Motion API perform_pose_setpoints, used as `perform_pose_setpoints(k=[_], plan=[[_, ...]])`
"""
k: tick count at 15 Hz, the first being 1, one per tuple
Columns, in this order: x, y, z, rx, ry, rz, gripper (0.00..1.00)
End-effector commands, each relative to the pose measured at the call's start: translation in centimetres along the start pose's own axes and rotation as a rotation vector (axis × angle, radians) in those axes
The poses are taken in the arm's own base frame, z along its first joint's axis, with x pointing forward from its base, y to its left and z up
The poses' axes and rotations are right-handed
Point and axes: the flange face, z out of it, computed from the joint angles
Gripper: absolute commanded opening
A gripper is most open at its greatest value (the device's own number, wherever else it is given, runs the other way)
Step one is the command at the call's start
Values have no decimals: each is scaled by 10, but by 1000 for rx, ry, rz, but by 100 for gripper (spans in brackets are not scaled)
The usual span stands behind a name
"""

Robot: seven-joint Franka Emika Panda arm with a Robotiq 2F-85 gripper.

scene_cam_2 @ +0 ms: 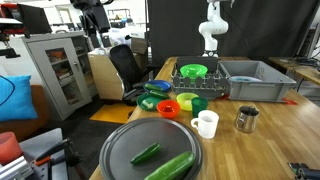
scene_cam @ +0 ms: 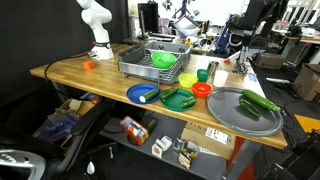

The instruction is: Remove the light green bowl from the dishrack and place it on the table

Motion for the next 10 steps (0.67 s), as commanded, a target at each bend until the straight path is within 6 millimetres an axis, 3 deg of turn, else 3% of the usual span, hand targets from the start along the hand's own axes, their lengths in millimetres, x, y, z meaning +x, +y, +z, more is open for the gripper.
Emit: perform_pose_setpoints(k=[1, 6, 7, 10], plan=[[48, -3, -2, 84, 8, -111, 100], [103, -8, 18, 129, -69, -220, 100], [88, -6, 12, 122, -13, -181, 100], [105, -9, 23, 132, -50, -196, 100]])
